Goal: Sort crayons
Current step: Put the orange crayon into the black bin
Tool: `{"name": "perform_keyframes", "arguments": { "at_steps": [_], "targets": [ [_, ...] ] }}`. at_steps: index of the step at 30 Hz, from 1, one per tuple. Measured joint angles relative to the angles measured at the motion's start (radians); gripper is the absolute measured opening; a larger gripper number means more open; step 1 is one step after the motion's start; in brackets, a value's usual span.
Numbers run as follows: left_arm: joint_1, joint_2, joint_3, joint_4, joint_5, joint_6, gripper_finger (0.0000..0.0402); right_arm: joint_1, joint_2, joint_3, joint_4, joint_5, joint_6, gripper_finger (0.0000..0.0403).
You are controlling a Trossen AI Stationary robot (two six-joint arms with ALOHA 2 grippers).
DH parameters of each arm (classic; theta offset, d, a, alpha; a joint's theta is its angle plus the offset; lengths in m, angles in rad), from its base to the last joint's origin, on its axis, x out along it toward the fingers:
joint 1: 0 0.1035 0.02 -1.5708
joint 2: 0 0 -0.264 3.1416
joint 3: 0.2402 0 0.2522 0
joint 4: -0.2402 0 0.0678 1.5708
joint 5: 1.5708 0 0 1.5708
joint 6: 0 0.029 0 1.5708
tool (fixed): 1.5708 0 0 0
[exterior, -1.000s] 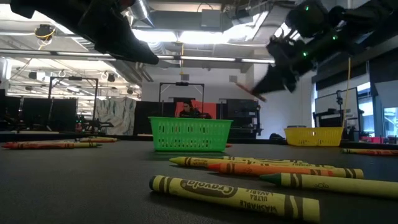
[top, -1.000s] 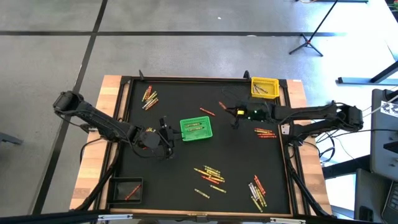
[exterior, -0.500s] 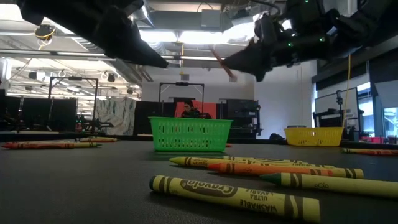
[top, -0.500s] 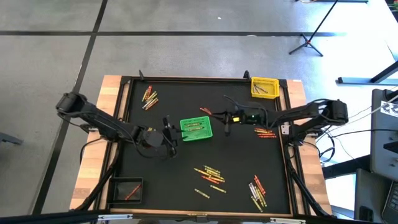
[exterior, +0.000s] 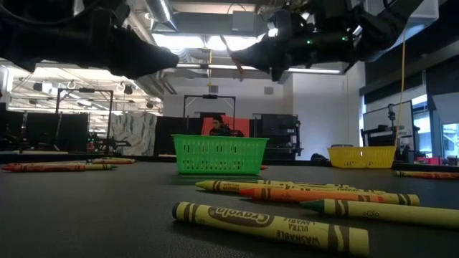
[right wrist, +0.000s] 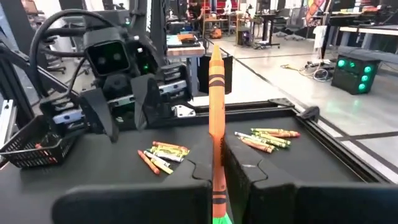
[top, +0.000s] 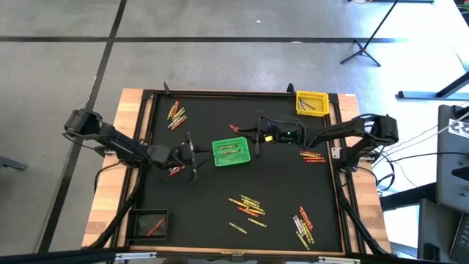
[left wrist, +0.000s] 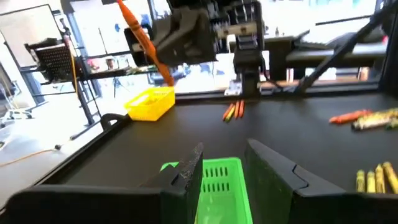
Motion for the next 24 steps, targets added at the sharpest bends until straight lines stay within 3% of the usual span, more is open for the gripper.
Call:
{"name": "perform_keyframes", "arguments": {
  "at_steps": [4,12,24],
  "targets": [
    [0.000,0.000,0.007,0.006,0.013,-0.025,0.0113,0.026,0.037,0.014,0.001,-0.007,-0.015,0.0014],
    [-0.021,-0.010,0.038,0.003,0.032,-0.040,0.0166,0.096,0.055,0.025,0.017,-0.008,-0.097,0.0014],
    [-0.033,-0.031,0.038,0.003,0.042,-0.036,0.0169,0.145,0.068,0.026,0.087,-0.020,-0.165,0.0014]
  ]
}}
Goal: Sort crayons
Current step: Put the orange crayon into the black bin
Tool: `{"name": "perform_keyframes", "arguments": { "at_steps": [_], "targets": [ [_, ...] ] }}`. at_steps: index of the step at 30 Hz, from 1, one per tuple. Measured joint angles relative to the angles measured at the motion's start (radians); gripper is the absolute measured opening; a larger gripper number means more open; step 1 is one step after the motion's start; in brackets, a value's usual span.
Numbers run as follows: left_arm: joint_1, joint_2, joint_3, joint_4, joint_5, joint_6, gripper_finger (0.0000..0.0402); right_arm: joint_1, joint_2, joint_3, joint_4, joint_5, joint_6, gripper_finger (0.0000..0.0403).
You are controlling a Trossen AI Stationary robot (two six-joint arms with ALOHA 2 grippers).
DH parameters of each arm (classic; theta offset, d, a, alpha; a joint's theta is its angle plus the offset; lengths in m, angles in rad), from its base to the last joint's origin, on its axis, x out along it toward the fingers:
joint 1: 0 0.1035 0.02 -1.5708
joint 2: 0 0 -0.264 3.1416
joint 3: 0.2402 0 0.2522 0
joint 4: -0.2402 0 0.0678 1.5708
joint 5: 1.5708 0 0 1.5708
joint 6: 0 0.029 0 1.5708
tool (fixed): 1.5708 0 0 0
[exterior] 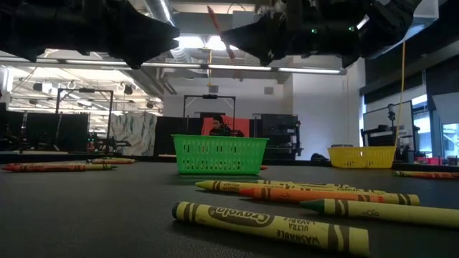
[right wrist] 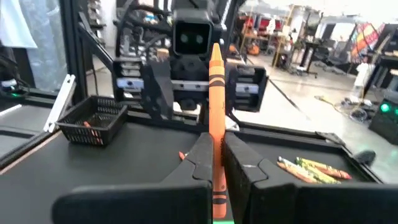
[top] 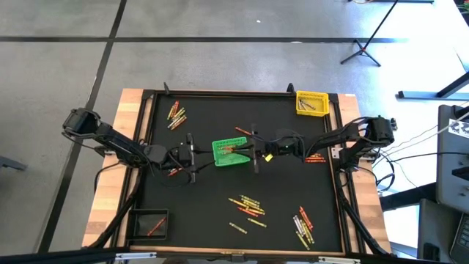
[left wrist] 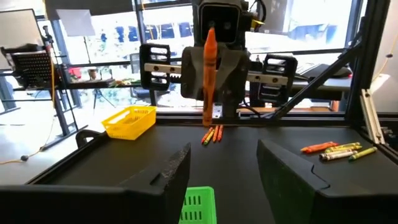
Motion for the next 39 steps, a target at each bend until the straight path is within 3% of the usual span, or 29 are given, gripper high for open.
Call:
{"name": "perform_keyframes", "arguments": {
  "at_steps": [9,17,21,29,35,39],
  "targets": [
    [0.000,0.000,0.030,-0.010,0.067,0.001,0.0167,0.036,0.182,0.158,0.023,-0.040,-0.006,0.0014],
    [-0.006,0.000,0.030,-0.017,0.069,0.006,0.0162,0.051,0.233,0.227,-0.024,-0.029,-0.028,0.0014],
    [-0.007,0.000,0.030,-0.019,0.075,0.022,0.0127,0.050,0.233,0.228,-0.026,-0.020,-0.028,0.0014],
    [-0.007,0.000,0.030,-0.009,0.087,0.055,0.0011,0.051,0.233,0.228,-0.027,-0.015,-0.019,0.0014],
    [-0.008,0.000,0.030,-0.019,0.077,0.058,0.0012,0.051,0.232,0.230,-0.043,-0.015,-0.019,0.0037],
    [-0.032,-0.008,0.078,-0.214,0.036,0.059,0.0012,0.050,0.146,0.228,-0.270,-0.060,-0.021,0.0089]
  ]
}}
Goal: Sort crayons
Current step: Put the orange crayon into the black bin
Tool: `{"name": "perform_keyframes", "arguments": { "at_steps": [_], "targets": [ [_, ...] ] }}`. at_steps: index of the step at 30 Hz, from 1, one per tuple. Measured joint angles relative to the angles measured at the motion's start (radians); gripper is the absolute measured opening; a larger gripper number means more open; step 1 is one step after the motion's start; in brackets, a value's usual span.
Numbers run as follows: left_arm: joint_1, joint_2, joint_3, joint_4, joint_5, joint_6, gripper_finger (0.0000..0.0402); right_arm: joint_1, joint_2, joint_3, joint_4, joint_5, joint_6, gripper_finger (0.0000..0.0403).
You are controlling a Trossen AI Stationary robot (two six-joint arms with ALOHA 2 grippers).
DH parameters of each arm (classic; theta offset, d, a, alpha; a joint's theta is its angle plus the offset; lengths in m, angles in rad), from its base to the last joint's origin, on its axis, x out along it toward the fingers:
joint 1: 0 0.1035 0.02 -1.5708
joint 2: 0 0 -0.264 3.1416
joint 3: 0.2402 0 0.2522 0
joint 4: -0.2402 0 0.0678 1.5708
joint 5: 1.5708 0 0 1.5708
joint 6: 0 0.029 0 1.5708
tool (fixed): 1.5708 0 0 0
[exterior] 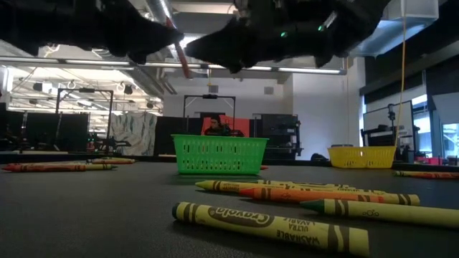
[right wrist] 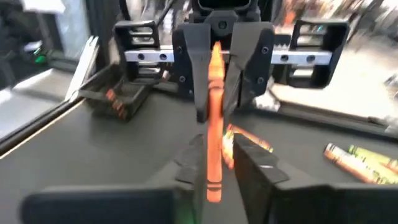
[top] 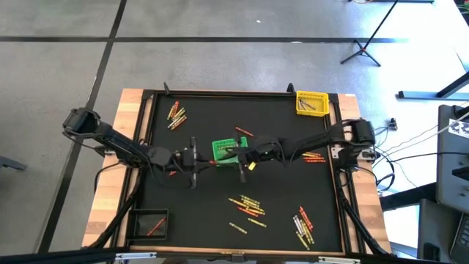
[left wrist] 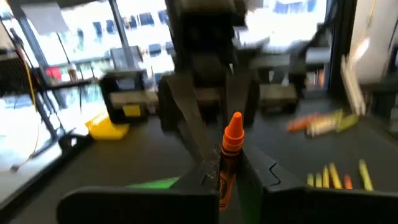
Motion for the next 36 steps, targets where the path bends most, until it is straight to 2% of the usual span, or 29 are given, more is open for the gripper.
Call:
{"name": "perform_keyframes", "arguments": {
  "at_steps": [3,6,10,13,16,18,20,25,29,33,36],
  "targets": [
    [-0.031,-0.009,0.103,-0.271,-0.028,-0.010,0.0012,-0.001,-0.121,0.000,-0.262,-0.031,-0.002,0.0121],
    [-0.074,-0.012,0.248,-0.659,-0.043,-0.075,0.0012,0.000,-0.227,0.000,-0.483,-0.033,-0.003,0.0137],
    [-0.133,-0.011,0.462,-1.150,-0.025,-0.266,0.0012,0.028,-0.304,-0.020,-0.594,-0.011,-0.005,0.0142],
    [-0.176,-0.010,0.582,-1.406,0.087,-0.438,0.0012,0.052,-0.317,-0.040,-0.596,0.031,-0.026,0.0142],
    [-0.217,-0.010,0.659,-1.569,0.285,-0.641,0.0012,0.056,-0.320,-0.042,-0.590,0.071,-0.030,0.0142],
    [-0.267,-0.010,0.674,-1.616,0.401,-0.790,0.0012,0.051,-0.320,-0.042,-0.594,0.075,-0.029,0.0143],
    [-0.334,-0.010,0.665,-1.633,0.455,-0.940,0.0012,0.051,-0.320,-0.042,-0.595,0.083,-0.028,0.0143],
    [-0.520,-0.010,0.592,-1.627,0.444,-1.218,0.0012,0.052,-0.320,-0.042,-0.594,0.117,-0.028,0.0143],
    [-0.617,-0.010,0.510,-1.594,0.374,-1.397,0.0012,0.052,-0.320,-0.042,-0.610,0.117,-0.027,0.0143],
    [-0.673,-0.009,0.436,-1.498,0.411,-1.556,0.0012,0.052,-0.319,-0.042,-0.654,0.118,-0.026,0.0143],
    [-0.688,-0.009,0.408,-1.489,0.419,-1.644,0.0023,0.052,-0.319,-0.042,-0.650,0.118,-0.026,0.0143]
  ]
}}
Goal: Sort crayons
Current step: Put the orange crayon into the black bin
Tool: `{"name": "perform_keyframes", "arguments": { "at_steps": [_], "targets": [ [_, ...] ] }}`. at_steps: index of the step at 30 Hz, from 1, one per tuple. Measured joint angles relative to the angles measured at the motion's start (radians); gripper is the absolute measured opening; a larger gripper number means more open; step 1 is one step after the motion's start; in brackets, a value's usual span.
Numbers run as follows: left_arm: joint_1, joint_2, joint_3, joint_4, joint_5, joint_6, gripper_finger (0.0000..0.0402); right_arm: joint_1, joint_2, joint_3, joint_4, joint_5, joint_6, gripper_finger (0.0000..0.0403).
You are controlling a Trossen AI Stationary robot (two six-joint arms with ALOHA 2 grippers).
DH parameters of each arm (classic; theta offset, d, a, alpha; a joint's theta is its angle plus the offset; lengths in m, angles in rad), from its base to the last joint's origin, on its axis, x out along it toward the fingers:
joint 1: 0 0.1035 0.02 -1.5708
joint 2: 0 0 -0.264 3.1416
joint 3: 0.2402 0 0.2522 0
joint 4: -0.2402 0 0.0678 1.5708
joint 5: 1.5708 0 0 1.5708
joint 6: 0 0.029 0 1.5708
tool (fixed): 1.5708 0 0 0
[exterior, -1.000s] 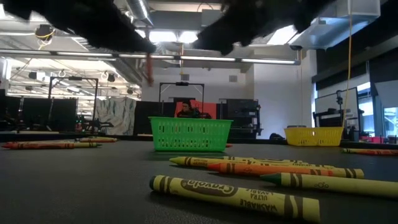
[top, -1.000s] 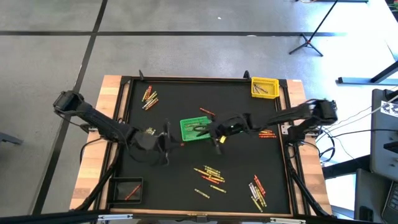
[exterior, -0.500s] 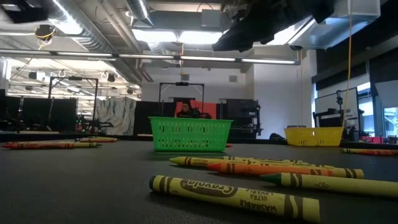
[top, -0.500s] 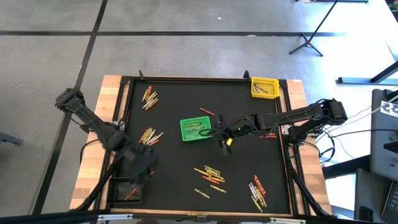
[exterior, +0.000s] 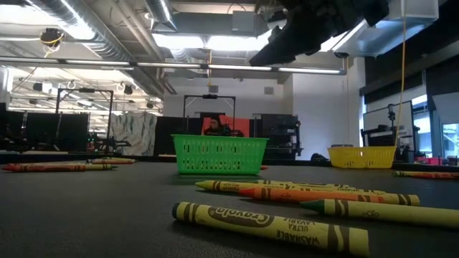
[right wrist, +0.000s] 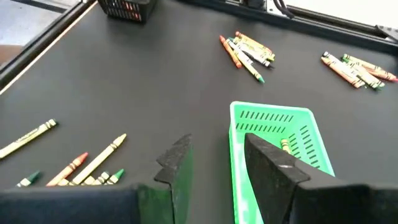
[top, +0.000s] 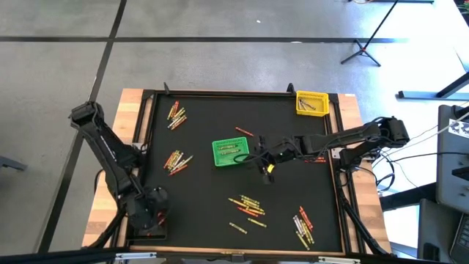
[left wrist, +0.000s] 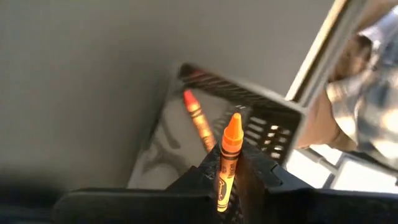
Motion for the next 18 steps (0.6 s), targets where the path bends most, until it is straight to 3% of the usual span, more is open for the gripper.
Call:
{"name": "perform_keyframes", "arguments": {
  "at_steps": [7,11,14,18],
  "targets": [
    [0.010,-0.001,-0.013,0.000,0.011,-0.067,0.0078,0.000,0.000,0.000,-0.023,0.000,0.000,0.0143],
    [0.067,-0.044,-0.011,-0.001,0.078,0.004,0.0099,0.000,0.000,0.000,-0.022,0.034,-0.001,0.0143],
    [0.121,-0.096,0.022,-0.005,-0.004,0.143,0.0102,0.000,0.000,0.000,-0.009,0.084,-0.002,0.0143],
    [0.208,-0.151,0.077,0.004,-0.226,0.456,0.0103,0.000,-0.002,0.001,0.027,0.197,-0.001,0.0143]
  ]
}}
